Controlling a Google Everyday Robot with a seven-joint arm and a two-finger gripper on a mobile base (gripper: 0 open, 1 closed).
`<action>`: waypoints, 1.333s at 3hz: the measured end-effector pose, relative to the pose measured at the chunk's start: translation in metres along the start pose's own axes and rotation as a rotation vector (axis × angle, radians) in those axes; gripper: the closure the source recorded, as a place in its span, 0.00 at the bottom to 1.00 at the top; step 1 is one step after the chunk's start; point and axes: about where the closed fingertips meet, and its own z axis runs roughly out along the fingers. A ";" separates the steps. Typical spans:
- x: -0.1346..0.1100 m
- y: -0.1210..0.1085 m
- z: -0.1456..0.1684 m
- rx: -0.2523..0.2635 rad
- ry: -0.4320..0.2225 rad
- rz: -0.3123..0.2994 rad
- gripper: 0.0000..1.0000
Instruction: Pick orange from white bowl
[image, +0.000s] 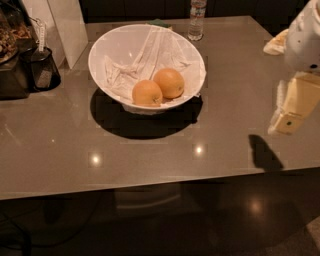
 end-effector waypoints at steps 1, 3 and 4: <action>-0.039 -0.033 0.021 -0.057 -0.075 -0.111 0.00; -0.131 -0.090 0.035 -0.069 -0.220 -0.279 0.00; -0.135 -0.092 0.037 -0.061 -0.227 -0.280 0.00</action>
Offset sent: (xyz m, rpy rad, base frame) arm 0.1634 0.1681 0.0116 0.1780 0.0645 0.5535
